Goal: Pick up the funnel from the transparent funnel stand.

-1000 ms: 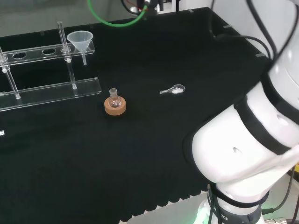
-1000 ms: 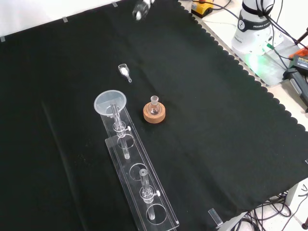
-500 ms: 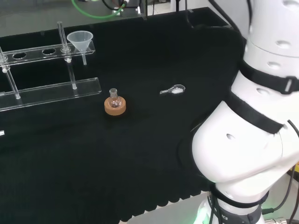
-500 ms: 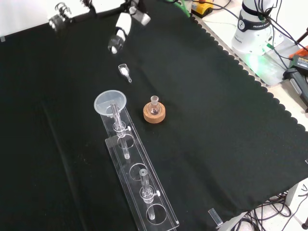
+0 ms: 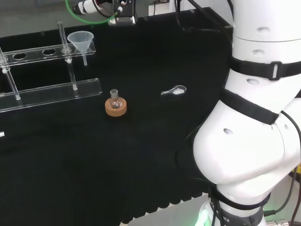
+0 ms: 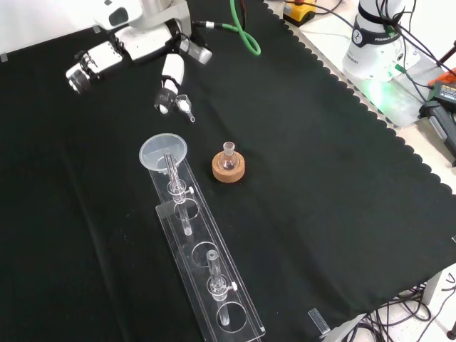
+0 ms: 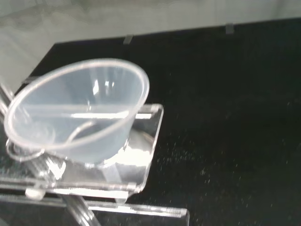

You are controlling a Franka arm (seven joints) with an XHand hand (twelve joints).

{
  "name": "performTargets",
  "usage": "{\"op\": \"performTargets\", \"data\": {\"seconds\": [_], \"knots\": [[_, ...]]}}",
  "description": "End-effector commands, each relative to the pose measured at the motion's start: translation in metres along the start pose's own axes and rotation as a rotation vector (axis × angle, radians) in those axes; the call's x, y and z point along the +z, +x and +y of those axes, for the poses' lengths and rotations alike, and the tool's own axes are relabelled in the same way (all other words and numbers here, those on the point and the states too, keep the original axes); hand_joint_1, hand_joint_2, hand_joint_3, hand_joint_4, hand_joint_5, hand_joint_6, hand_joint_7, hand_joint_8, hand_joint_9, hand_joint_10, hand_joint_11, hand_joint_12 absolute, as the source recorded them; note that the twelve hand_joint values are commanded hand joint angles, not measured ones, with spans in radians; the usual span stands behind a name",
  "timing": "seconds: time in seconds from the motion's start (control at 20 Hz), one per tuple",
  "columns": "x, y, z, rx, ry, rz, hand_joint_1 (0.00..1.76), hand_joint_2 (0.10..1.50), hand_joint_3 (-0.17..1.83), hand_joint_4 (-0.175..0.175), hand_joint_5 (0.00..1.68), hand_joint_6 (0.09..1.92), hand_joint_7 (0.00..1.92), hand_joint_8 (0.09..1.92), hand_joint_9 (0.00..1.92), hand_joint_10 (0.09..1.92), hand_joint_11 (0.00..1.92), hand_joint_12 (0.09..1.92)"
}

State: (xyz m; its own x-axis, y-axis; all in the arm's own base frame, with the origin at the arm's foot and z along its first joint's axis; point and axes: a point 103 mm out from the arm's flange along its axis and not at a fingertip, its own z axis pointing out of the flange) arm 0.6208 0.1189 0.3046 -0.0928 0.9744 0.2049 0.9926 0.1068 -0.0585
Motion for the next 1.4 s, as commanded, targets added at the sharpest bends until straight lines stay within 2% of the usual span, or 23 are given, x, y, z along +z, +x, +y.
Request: {"op": "performTargets", "data": {"seconds": [0.05,0.2,0.55,0.75,1.15,1.4], "knots": [[0.017,0.018,-0.002,-0.034,0.046,-0.026,0.27,0.81,0.03,0.024,0.0,0.09,0.0,0.09,0.0,0.09,0.0,0.46],[0.025,0.026,-0.001,-0.055,0.057,-0.029,0.27,0.81,0.03,0.023,0.0,0.09,0.0,0.09,0.0,0.09,0.0,0.46],[0.053,0.038,0.006,-0.068,0.127,-0.062,0.27,0.81,0.03,0.02,0.0,0.09,0.0,0.09,0.0,0.09,0.0,0.45],[0.059,0.043,-0.001,-0.072,0.159,-0.1,0.27,0.81,0.03,0.019,0.0,0.09,0.0,0.09,0.0,0.09,0.0,0.44],[0.066,0.044,-0.013,-0.069,0.214,-0.122,0.27,0.81,0.03,0.017,0.0,0.09,0.0,0.09,0.0,0.09,0.0,0.44],[0.083,0.04,-0.009,-0.061,0.27,-0.127,0.27,0.82,0.02,0.017,0.0,0.09,0.0,0.09,0.0,0.09,0.0,0.57]]}}
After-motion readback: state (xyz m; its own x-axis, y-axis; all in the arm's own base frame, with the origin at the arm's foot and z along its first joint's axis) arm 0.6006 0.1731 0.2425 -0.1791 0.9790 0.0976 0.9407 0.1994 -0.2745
